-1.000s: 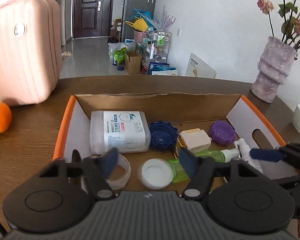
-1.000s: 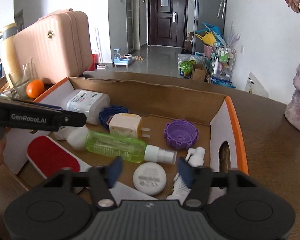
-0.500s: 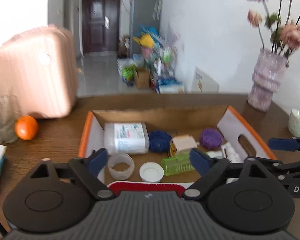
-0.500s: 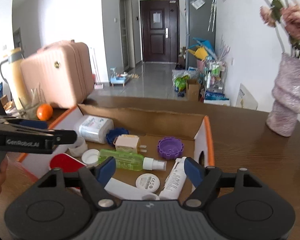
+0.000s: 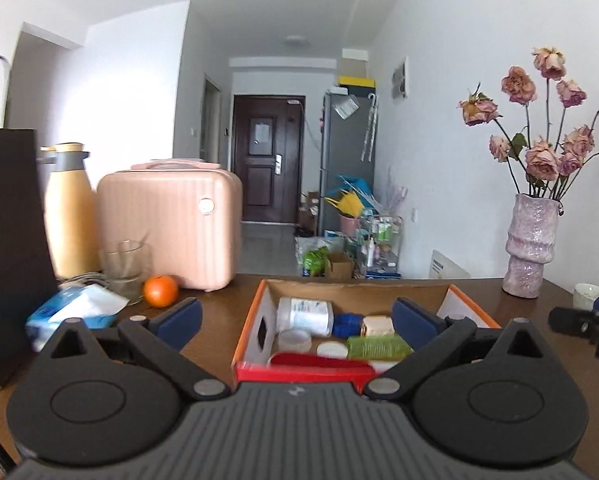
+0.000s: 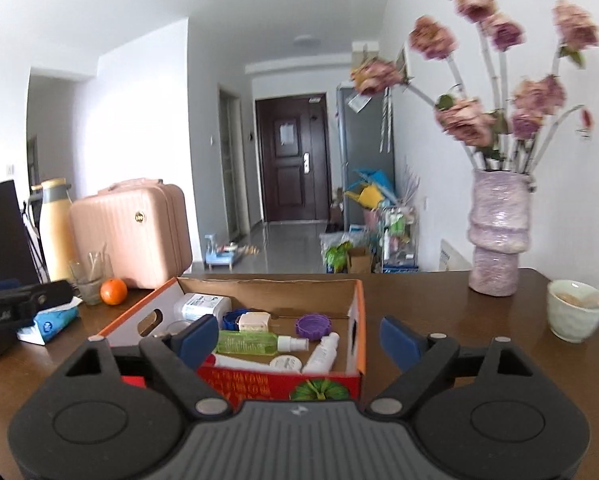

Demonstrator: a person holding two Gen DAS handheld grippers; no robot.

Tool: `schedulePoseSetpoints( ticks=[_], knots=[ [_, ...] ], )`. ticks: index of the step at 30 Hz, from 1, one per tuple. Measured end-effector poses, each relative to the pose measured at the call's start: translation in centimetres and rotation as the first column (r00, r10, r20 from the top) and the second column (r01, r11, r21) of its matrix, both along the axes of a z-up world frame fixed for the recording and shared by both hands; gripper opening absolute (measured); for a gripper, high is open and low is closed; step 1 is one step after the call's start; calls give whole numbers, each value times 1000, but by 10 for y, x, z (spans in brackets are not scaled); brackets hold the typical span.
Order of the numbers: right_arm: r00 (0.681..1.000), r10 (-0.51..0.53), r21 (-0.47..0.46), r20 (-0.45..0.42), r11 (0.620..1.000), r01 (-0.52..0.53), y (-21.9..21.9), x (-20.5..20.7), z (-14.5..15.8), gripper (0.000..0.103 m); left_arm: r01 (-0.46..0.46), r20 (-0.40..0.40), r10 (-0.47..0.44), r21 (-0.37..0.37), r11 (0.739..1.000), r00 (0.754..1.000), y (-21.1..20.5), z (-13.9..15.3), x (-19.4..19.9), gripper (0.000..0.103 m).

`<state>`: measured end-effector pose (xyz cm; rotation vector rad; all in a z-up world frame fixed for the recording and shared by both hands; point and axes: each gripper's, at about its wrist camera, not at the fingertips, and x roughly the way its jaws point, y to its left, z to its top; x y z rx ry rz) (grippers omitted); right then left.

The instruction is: Organize rigid objects

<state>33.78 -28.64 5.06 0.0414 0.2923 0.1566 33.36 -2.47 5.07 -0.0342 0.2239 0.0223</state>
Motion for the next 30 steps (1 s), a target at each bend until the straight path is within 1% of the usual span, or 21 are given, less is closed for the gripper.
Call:
schedulePoseSetpoints(
  ticks=[1,2,7,10,12,14,17,19,21,25,28,30],
  knots=[
    [1000,1,-6,7,1000,-1,-2,-8,-3,95,-11,4,11,1,1000,1000,-1,-2,-11,103],
    [1000,0,-14,16,1000,0,-4,-20,-6,98,-24,7,24,0,1000,1000,-2,-5,-23,103],
    [999,12,-42,41,999,-11,-15,-63,-18,99,-73,23,73,10,997,997,-5,-19,-73,103],
    [998,21,-54,61,998,-18,-23,-88,-28,99,-99,37,99,-3,995,994,-7,-29,-98,103],
    [996,31,-57,88,998,-26,-29,-105,-34,100,-115,44,115,-19,993,992,-9,-35,-110,103],
    [993,30,-76,116,997,-22,-40,-120,-42,103,-122,55,124,-31,992,991,-10,-40,-121,103],
    [993,0,-160,116,987,18,-58,-133,-53,103,-125,59,126,-24,992,990,-14,-47,-132,103],
    [993,-6,-178,118,984,27,-76,-137,-56,103,-121,42,121,-12,993,992,-17,-50,-133,103],
    [994,-15,-162,108,986,32,-103,-137,-54,103,-120,30,120,-3,993,992,-20,-51,-130,103],
    [991,-52,-121,126,990,67,-159,-134,-53,103,-125,33,124,8,992,992,-24,-50,-125,103],
    [992,-89,-57,94,994,94,-201,-125,-56,103,-127,27,127,19,992,992,-28,-52,-123,103],
    [988,-135,-20,70,990,137,-223,-117,-58,103,-134,16,133,28,991,991,-29,-54,-120,103]
  ],
)
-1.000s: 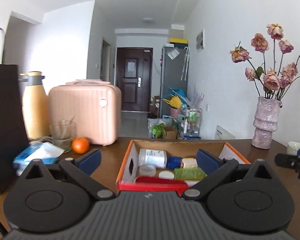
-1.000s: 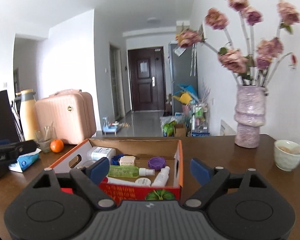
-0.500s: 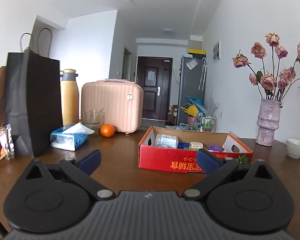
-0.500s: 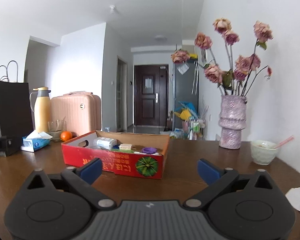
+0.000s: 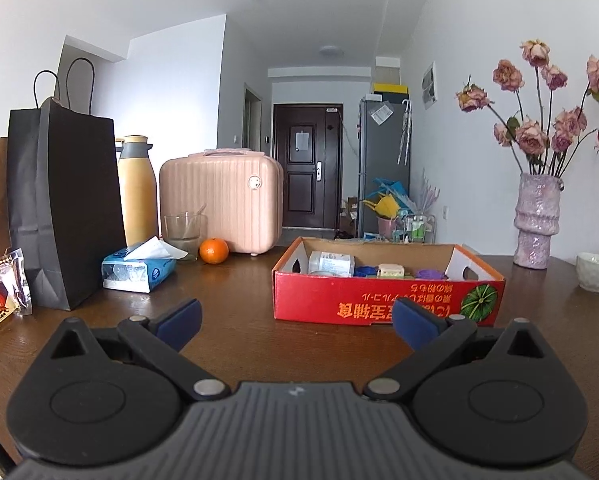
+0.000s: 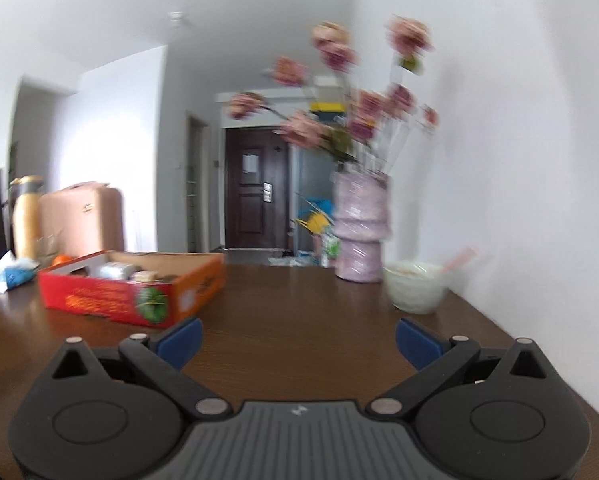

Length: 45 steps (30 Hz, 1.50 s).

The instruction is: Organize rigid objects

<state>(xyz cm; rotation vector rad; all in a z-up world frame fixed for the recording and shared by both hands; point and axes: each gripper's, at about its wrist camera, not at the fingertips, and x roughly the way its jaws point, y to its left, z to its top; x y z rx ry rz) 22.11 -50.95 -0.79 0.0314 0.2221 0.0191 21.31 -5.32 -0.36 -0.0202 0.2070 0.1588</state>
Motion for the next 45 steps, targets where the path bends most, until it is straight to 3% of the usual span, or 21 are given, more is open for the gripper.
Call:
schedulePoseSetpoints(
  ticks=[5,11,15,22,28,30,33,39,45],
  knots=[
    [997,-73,-57,-34,996,71,-17,12,-8,103,-24,-30,24,-10,1000,999,4,-4,7,103],
    [994,-43,-30,-96,999,40,-24,19,-22,101,-47,-32,47,-5,999,998,6,-4,12,103],
    [995,-40,-4,-92,999,40,-29,20,-22,101,-54,-35,54,-7,999,998,7,-4,13,103],
    [994,-17,-49,-109,999,12,-16,22,-21,101,-55,-45,54,-9,998,998,7,-6,16,103],
    [995,34,-7,-96,999,-34,-4,19,-14,100,-56,-52,55,-13,998,997,7,-7,16,103],
    [996,71,23,-52,997,-70,9,11,-4,100,-59,-50,59,-17,998,997,7,-7,15,103],
    [996,82,-15,-19,997,-82,43,4,9,101,-57,-50,56,-25,998,997,7,-6,14,103],
    [988,151,-10,-13,988,-151,103,-1,25,101,-11,-56,10,-22,1000,998,6,-3,3,103],
    [986,164,-104,35,982,-159,171,-23,37,103,55,7,-55,2,998,998,7,9,-23,103]
  ],
)
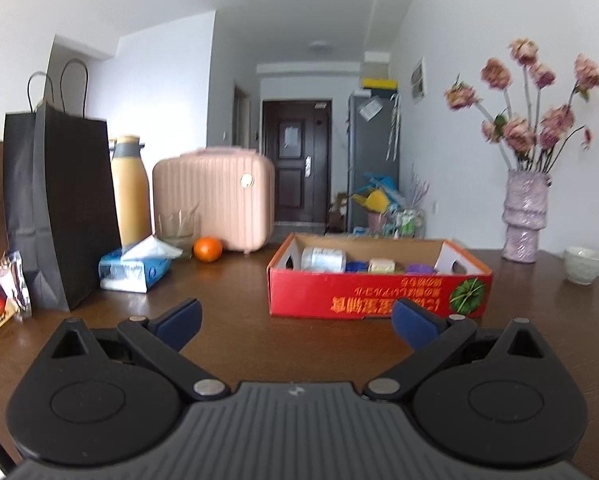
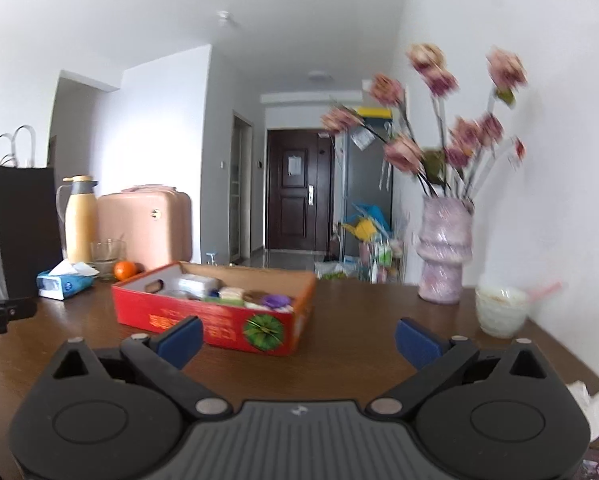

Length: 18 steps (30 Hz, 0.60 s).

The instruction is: Organize rigid objects

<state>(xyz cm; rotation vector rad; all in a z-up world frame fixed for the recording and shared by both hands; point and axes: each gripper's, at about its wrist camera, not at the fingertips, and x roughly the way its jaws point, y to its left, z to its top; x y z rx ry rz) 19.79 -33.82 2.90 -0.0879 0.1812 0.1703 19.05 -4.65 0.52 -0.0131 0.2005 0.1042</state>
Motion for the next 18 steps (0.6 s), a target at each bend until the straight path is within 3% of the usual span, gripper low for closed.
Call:
schedulePoseSetpoints(
  ticks=[3,6,12,18],
  knots=[
    [998,-57,-2,-1,998,57,35,-11,0,103,21,42,-21,1,1000,999,1,5,-12,103],
    [999,-33,-2,-27,999,33,61,-19,-3,103,57,72,-59,23,998,996,2,8,-23,103],
    [997,-40,82,-66,996,45,88,-30,-20,103,114,64,-114,10,993,991,12,-1,-36,103],
    [992,-54,82,-118,995,63,101,-35,-39,103,109,13,-109,3,994,994,25,-17,-35,103]
  ],
)
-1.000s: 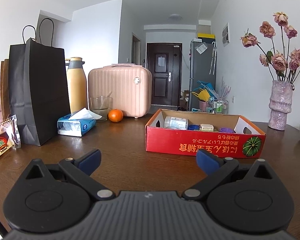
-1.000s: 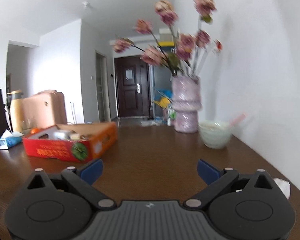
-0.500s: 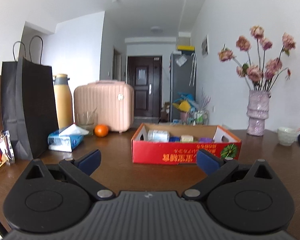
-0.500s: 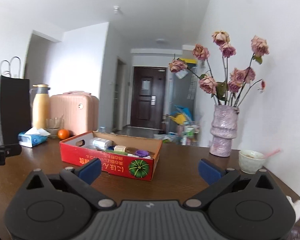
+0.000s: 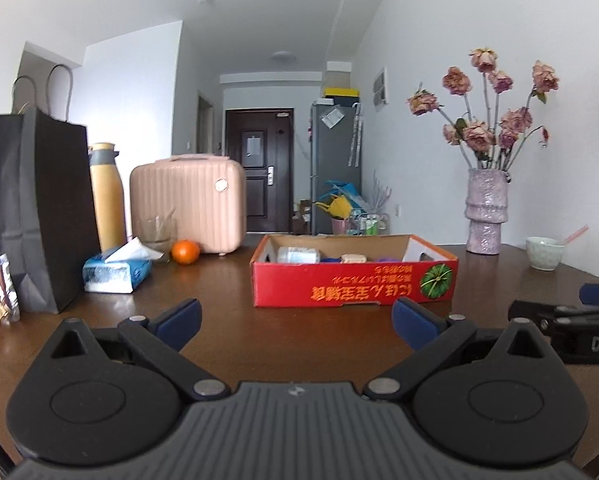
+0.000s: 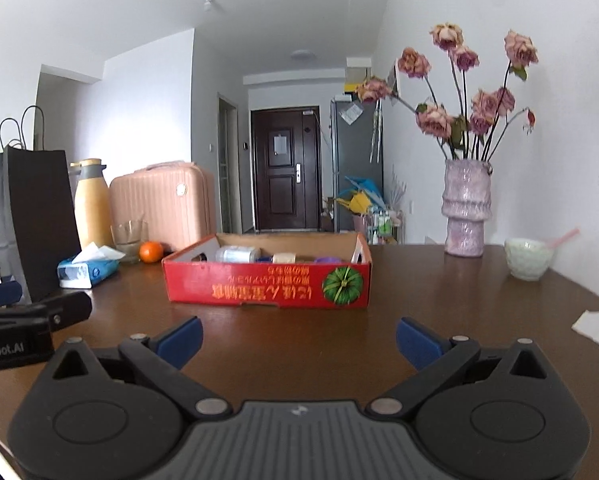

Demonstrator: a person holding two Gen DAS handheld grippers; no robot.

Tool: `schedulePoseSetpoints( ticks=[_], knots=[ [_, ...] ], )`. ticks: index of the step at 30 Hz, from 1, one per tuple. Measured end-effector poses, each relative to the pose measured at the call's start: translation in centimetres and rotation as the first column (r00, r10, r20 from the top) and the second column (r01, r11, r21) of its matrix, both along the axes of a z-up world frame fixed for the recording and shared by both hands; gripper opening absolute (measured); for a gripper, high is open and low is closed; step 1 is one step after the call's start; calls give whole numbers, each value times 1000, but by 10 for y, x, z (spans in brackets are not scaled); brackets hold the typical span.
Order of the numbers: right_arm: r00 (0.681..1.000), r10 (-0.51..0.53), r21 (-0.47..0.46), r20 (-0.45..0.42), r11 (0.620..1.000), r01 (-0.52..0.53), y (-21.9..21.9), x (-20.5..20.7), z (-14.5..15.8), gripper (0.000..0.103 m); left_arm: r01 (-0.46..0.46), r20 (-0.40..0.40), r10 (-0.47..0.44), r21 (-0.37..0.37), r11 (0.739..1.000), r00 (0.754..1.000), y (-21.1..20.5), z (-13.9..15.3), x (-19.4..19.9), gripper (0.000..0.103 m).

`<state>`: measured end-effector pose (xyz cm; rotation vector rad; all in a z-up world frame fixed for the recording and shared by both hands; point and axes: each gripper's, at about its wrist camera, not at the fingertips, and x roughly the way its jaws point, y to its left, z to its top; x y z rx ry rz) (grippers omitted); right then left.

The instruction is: Organize rigid objects

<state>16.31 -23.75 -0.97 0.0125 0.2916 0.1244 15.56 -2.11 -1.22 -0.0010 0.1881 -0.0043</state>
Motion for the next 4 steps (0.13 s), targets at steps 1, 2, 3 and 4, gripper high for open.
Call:
schedulePoseSetpoints(
  ticks=[1,2,3,4],
  knots=[
    [1000,-2,-3,-7,1000,2,1,-1,-3,103,-7,-4,6,-9,1000,1000,3,-2,-1,103],
    [1000,-5,-5,-13,1000,4,2,-1,-6,103,-3,-7,3,-17,1000,1000,5,-4,-1,103],
    [1000,-2,-7,-17,1000,2,3,-2,-8,103,6,-7,-6,-25,1000,1000,7,-5,-2,103],
    [1000,-2,-7,-17,1000,2,3,-2,-8,103,9,-5,-9,-30,1000,1000,9,-6,-3,103]
  ],
)
